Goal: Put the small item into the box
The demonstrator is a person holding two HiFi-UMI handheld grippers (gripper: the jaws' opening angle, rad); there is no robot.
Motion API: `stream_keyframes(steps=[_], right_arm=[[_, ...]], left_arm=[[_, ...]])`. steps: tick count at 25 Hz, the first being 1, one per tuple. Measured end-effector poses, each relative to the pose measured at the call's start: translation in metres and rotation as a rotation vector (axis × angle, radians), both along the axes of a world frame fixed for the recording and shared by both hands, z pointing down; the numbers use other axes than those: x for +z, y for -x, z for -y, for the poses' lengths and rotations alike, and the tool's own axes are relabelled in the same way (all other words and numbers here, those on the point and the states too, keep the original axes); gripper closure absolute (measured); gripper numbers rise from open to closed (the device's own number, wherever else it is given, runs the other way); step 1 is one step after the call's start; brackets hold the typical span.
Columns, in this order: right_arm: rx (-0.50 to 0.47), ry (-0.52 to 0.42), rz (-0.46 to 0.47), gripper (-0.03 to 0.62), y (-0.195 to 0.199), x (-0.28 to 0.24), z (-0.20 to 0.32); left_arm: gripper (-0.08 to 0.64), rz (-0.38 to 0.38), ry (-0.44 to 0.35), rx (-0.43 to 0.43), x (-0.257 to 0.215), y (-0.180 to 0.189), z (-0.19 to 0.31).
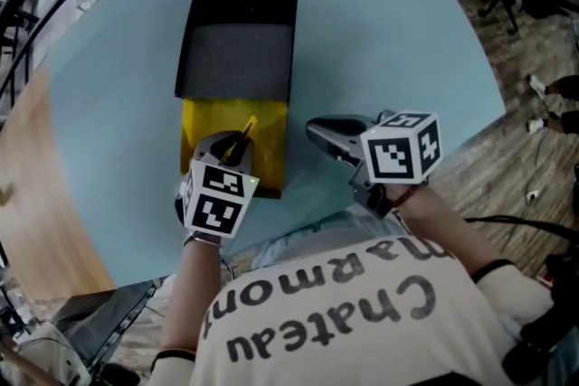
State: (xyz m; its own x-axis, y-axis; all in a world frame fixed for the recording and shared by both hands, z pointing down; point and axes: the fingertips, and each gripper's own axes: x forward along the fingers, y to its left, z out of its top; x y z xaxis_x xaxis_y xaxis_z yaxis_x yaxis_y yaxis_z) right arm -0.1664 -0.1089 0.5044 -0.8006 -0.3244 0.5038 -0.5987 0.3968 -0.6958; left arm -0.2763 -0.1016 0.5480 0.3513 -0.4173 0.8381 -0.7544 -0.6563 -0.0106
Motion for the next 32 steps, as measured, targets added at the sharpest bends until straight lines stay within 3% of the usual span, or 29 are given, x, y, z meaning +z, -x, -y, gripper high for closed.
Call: stream_keyframes(steps=[13,26,32], right_arm=[[-0.050,-0.013,0.022,0.545,-0.009,-0.011,0.014],[-0.136,-0.061,0.031,0.545,0.002,-0.023,0.019],[-0.196,-0.085,0.046,0.545,-0.004,-0.035,0.023]], left_arm=[[0.494,0.085,0.062,0.029,0.019,-0.001,-0.003],[0.486,0.098,0.026,0.028,0.029,0.036,-0.018],[0.418,0.162,0.019,-0.082,0.027,0.051,-0.016]])
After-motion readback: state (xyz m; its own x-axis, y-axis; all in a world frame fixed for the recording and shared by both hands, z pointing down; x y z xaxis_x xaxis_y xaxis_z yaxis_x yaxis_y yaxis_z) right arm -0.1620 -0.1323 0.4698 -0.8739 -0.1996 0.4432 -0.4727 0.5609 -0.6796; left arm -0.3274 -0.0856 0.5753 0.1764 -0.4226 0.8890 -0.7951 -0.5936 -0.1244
